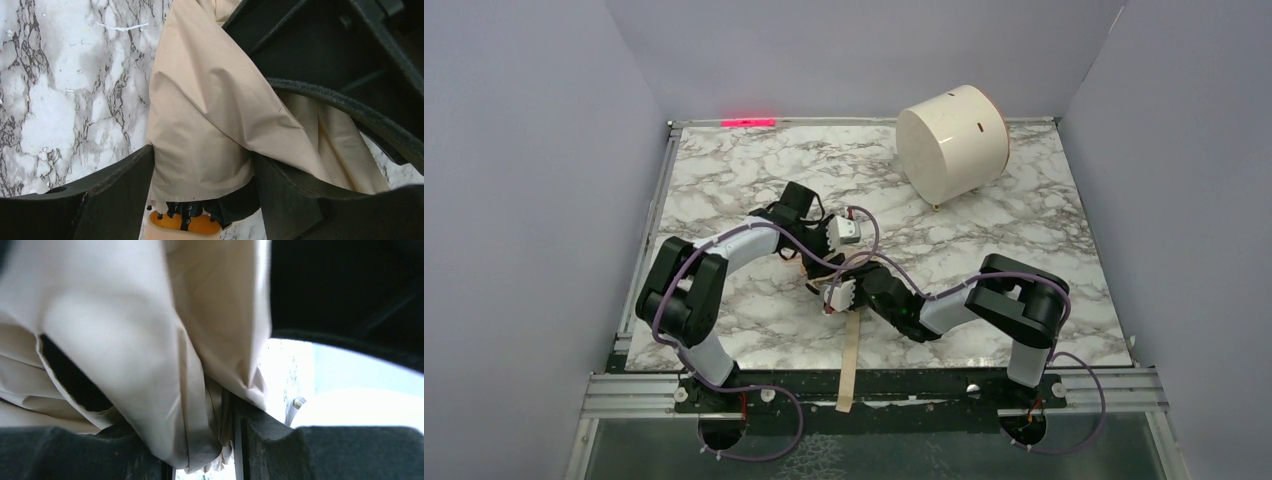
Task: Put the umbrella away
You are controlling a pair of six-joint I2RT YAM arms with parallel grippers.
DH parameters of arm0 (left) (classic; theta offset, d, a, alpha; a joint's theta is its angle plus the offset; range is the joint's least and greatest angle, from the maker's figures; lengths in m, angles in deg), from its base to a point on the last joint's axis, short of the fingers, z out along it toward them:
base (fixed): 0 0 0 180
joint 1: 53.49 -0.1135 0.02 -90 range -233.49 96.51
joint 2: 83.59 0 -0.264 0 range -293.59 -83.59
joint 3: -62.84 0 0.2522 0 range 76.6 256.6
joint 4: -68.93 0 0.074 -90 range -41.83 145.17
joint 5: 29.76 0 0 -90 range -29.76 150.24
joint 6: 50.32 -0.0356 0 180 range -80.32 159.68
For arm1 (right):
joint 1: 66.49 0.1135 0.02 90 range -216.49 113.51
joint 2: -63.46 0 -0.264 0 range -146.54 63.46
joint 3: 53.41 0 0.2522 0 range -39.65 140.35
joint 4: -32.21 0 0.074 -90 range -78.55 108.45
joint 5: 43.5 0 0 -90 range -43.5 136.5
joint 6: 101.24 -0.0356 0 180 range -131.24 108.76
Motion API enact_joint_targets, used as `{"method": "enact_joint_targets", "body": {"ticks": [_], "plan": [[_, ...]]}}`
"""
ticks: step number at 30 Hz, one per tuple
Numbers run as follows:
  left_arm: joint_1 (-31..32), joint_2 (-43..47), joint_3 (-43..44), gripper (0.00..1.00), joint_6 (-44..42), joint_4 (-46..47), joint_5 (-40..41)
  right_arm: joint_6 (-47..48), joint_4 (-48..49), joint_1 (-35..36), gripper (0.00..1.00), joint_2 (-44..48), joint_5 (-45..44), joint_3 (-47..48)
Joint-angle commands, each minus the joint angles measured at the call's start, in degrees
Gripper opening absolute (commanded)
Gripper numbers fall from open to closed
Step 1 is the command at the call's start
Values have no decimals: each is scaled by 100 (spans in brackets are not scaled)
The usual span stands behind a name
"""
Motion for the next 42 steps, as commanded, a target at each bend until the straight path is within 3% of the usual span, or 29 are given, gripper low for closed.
{"method": "enact_joint_targets", "body": {"ticks": [1, 8, 13, 19, 27, 31, 36, 42], "plan": [[305, -172, -326, 72, -139, 377, 188, -237, -1202, 115, 19, -275, 354, -222], [590, -390, -501, 45, -184, 534, 730, -429, -992, 152, 23, -123, 452, -291], [656, -518, -510, 28, -188, 569, 1091, -565, -814, 220, 37, 282, 475, -468], [656, -533, -529, 21, -185, 608, 1235, -782, -539, 368, 50, 1101, 336, -985], [639, -524, -539, 15, -199, 643, 1305, -1755, -1194, 610, 61, 2485, 250, -1342], [631, -475, -583, 13, -313, 654, 1371, -2699, -1470, 658, 61, 3457, 271, -1546], [630, -364, -699, 3, -464, 776, 1518, -4125, -1644, 653, 61, 4834, 426, -1883], [630, -139, -916, 0, -586, 1040, 1689, -5873, -2625, 540, 62, 5872, -472, -1807]]}}
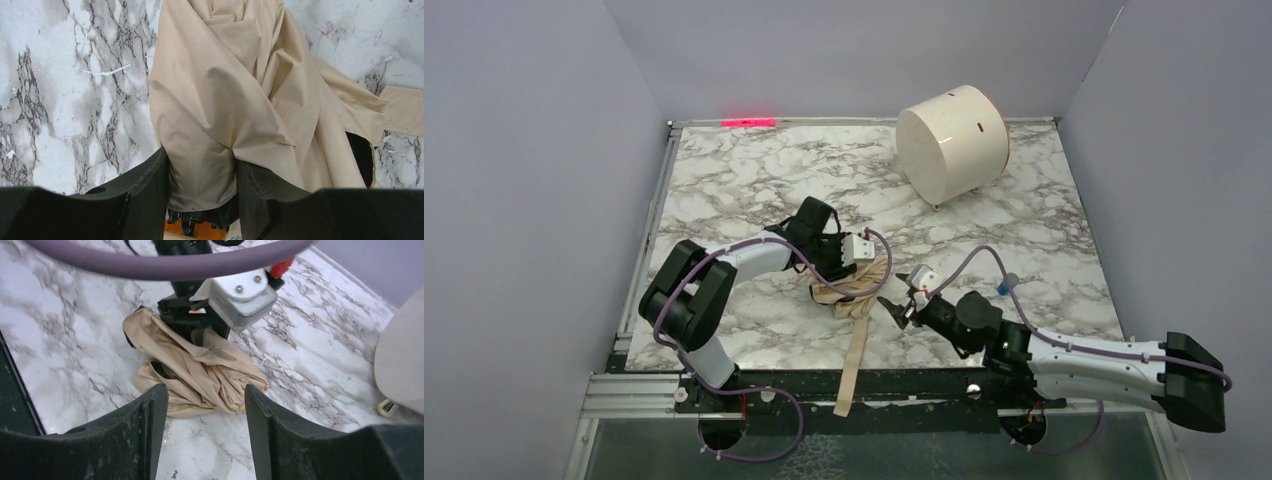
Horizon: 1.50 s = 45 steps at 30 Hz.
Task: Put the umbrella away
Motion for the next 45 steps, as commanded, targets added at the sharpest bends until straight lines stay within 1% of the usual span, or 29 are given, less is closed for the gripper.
{"method": "enact_joint_targets", "body": {"ticks": [1, 2, 4, 6, 8, 9, 11, 13, 16, 19, 23, 26, 29, 32, 37, 40, 45], "plan": [[-63, -91, -413, 0, -360, -57, 974, -1914, -1173, -284, 63, 425, -534, 211], [-63, -77, -435, 0, -369, -17, 1000, -2182, -1378, -512, 63, 455, -371, 290], [-55, -65, -476, 0, -405, 54, 1067, -2638, -1643, -1241, 63, 421, 259, 429], [-26, -52, -552, 0, -449, 168, 1180, -2957, -1786, -2151, 63, 200, 1289, 603], [48, -20, -662, 0, -478, 339, 1375, -3087, -1907, -2856, 64, -192, 2191, 876], [92, 1, -727, 0, -500, 434, 1466, -3058, -1904, -3085, 65, -430, 2579, 1030], [181, 64, -848, 0, -560, 600, 1658, -2973, -1920, -3328, 66, -1004, 3137, 1406], [253, 119, -979, 0, -616, 772, 1840, -2834, -1965, -3442, 66, -1588, 3616, 1828], [354, 211, -1144, 0, -681, 1023, 2042, -2666, -1968, -3535, 68, -2276, 3762, 2361], [438, 273, -1267, 0, -705, 1198, 2095, -2404, -2020, -3770, 70, -2964, 4187, 2873], [522, 286, -1308, 0, -746, 1203, 2131, -1787, -2712, -4002, 72, -3936, 5004, 3770], [592, 286, -1327, 0, -795, 1203, 2170, -1192, -3358, -4017, 74, -4556, 5638, 4341], [620, 286, -1341, 0, -835, 1365, 2212, -835, -3881, -4017, 82, -5108, 6015, 4809], [636, 286, -1343, 0, -858, 1392, 2238, -641, -3986, -4021, 85, -5366, 6247, 4987], [653, 265, -1353, 0, -918, 1422, 2263, -432, -4125, -3936, 88, -5590, 6625, 5231], [666, 260, -1357, 0, -960, 1422, 2306, -321, -4319, -3790, 88, -5843, 6594, 5449], [684, 295, -1393, 0, -999, 1459, 2333, -454, -4323, -3679, 86, -6210, 6496, 5650]]}}
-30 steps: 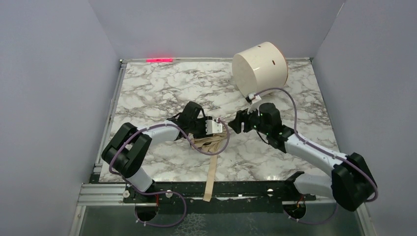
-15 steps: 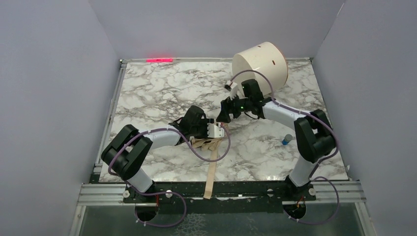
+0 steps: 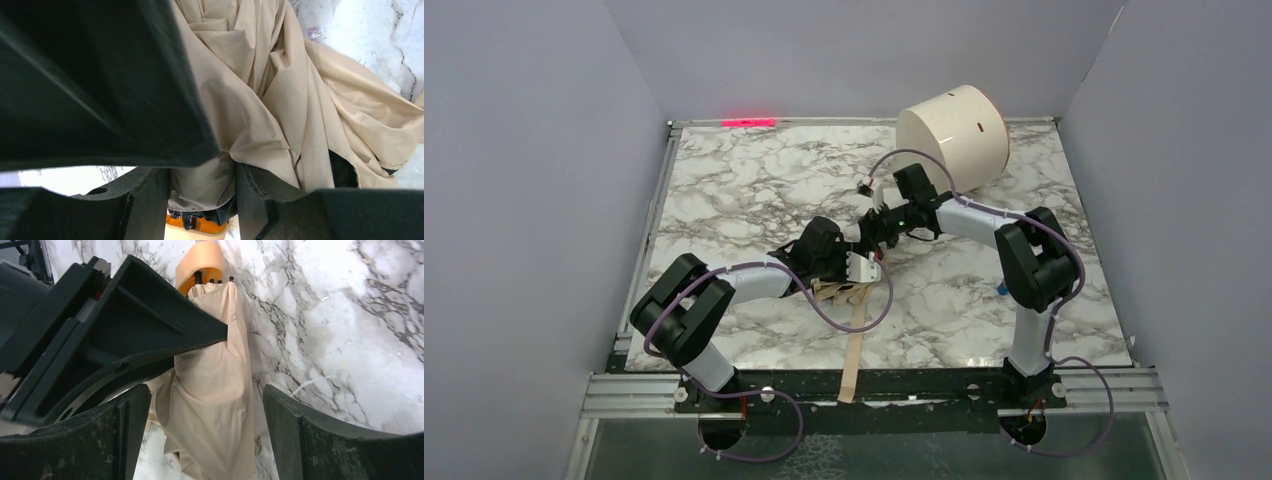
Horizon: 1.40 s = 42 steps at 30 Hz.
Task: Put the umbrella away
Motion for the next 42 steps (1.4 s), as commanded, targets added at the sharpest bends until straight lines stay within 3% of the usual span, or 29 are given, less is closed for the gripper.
{"method": "enact_joint_targets", "body": {"ticks": [1, 6, 12, 22, 28, 32, 37, 42], "plan": [[6, -201, -272, 0, -176, -528, 403, 102, -369, 137, 86, -359, 103, 265], [14, -201, -260, 0, -185, -527, 414, 265, -646, 218, 85, -493, -225, 408], [12, -174, -261, 0, -185, -527, 408, 590, -1071, 358, 74, -659, -776, 571], [9, -54, -255, 0, -39, -438, 372, 958, -981, 630, 31, -639, -2024, 363], [-89, 389, -222, 24, 453, -158, 478, 936, -689, 652, 14, -529, -2255, 18], [-258, 820, -50, 38, 1025, -182, 512, 838, -491, 647, 11, -467, -2250, -174], [-441, 1520, 98, 47, 2067, -411, 718, 756, -313, 644, 10, -416, -2217, -352], [-519, 2659, -127, 59, 3591, -582, 894, 685, -253, 644, 10, -394, -2308, -446]]}}
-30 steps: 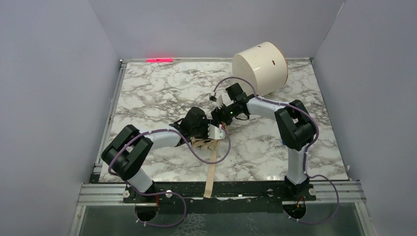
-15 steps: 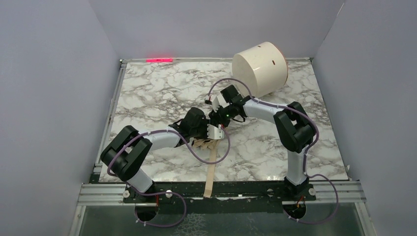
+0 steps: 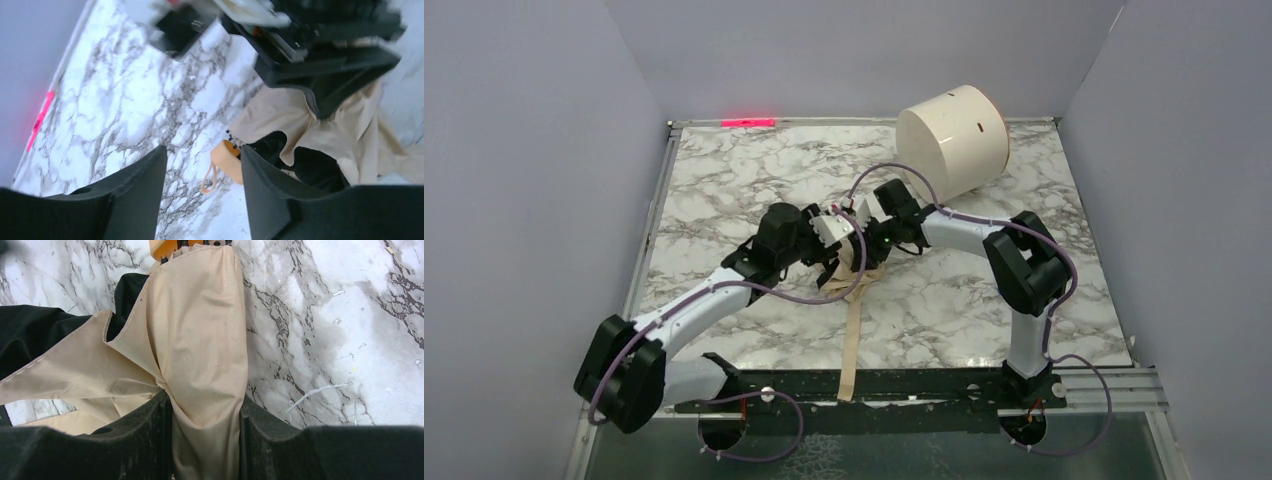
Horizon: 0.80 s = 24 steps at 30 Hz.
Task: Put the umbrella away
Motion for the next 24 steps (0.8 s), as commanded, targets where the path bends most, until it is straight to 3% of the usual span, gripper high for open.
{"method": "enact_joint_targets", "body": {"ticks": [1, 5, 11, 24], "plan": [[-58, 1091, -89, 60, 1854, -99, 339, 60, -280, -15, 10, -197, -803, -320], [-56, 1829, -420, 62, 3420, -108, 539, 19, -273, -14, 10, -187, -817, -325], [29, 2029, -874, 60, 5444, 231, 138, -17, -270, -14, 10, -128, -861, -355], [1015, 1300, -1058, 54, 5635, 381, 820, -41, -262, -9, 10, -92, -885, -439]]}}
